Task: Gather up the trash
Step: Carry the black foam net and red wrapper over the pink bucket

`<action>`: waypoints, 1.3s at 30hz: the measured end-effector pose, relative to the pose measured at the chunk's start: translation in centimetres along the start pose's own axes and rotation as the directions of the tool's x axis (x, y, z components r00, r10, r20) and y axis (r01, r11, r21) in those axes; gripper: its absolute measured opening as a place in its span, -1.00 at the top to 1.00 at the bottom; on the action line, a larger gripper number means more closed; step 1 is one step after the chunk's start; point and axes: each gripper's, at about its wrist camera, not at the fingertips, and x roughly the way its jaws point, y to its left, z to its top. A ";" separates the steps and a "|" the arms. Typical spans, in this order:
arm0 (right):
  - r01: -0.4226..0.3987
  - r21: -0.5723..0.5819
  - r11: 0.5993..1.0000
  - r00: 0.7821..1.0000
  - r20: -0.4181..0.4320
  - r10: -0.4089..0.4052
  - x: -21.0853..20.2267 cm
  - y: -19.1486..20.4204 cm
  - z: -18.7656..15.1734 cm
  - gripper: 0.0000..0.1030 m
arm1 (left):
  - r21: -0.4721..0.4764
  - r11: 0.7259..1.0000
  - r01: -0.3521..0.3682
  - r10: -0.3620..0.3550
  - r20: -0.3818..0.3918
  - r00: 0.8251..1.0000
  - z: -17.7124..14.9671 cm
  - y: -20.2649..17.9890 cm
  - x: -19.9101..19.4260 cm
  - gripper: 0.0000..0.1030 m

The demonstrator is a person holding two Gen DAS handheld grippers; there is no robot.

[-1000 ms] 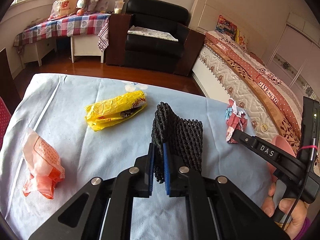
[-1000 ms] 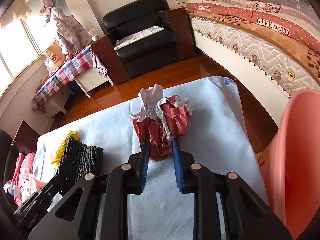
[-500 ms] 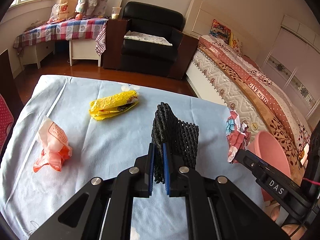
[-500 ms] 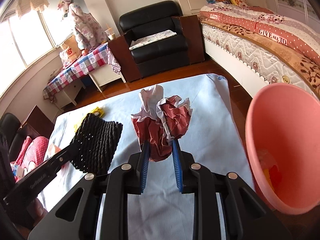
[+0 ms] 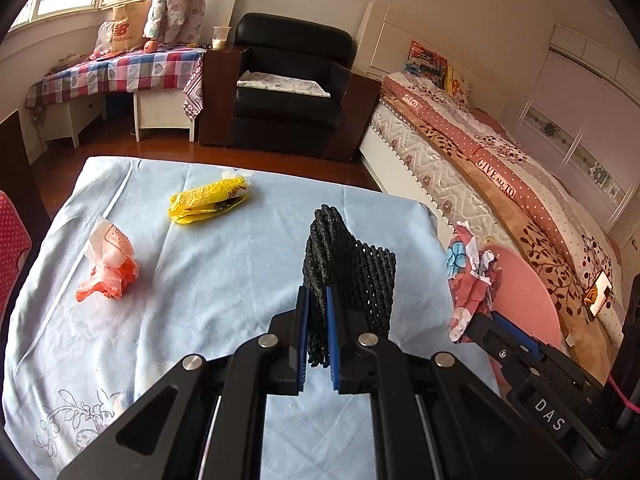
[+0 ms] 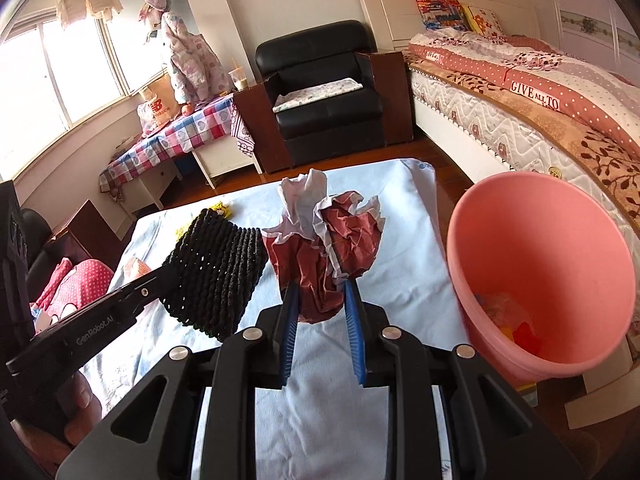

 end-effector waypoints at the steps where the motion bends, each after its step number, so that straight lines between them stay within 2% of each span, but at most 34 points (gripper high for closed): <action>1: 0.000 0.002 1.000 1.000 0.004 0.000 -0.3 -0.1 -0.2 0.55 | 0.005 1.000 0.001 -0.001 0.002 1.000 0.0 -0.4 -0.2 0.85; 22: 0.057 0.057 0.997 0.996 0.068 -0.061 -5.1 -4.0 -1.2 0.55 | 0.094 0.995 0.030 -0.031 0.006 1.000 -0.9 -6.4 -1.5 0.85; 39: 0.110 0.130 0.985 0.988 0.096 -0.123 -6.2 -7.7 -1.0 0.55 | 0.170 0.980 0.101 -0.100 -0.010 0.995 -1.0 -10.7 -0.4 0.85</action>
